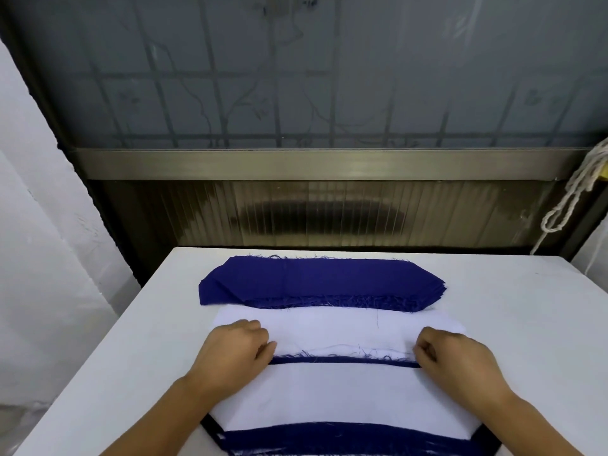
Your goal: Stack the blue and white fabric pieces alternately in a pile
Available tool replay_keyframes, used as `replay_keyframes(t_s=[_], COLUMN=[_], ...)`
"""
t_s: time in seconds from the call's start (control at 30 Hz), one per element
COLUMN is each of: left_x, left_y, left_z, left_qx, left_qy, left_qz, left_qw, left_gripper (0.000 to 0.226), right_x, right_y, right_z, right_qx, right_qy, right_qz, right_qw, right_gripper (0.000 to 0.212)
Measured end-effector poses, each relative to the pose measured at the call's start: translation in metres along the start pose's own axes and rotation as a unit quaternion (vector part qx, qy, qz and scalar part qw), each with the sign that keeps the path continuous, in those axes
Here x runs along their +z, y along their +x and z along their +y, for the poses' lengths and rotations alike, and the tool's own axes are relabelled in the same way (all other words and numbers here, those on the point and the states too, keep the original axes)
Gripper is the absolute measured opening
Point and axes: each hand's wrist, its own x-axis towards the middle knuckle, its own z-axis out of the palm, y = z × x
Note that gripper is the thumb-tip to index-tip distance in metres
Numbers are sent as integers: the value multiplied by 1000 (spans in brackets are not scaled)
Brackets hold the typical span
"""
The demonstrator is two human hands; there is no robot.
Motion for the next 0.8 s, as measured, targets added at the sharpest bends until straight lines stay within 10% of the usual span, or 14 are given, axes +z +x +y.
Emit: replay_keyframes(t_s=[0.13,0.3,0.8], left_x=[7,34,58], left_y=[37,74,69], left_z=[7,2,-1], left_qx=[-16,-95,-95], left_qy=[-46,-53,-40], left_qz=[69,20,58], left_qw=[996,994,993], left_gripper=[9,48,50], right_x=[1,13,43], right_y=[33,76,92], right_z=[-18,-32,-30], right_qx=[-31,-47,-15], right_qy=[69,114,132], right_qz=[81,104,108], right_qw=[994,987,985], right_gripper=[6,32,35])
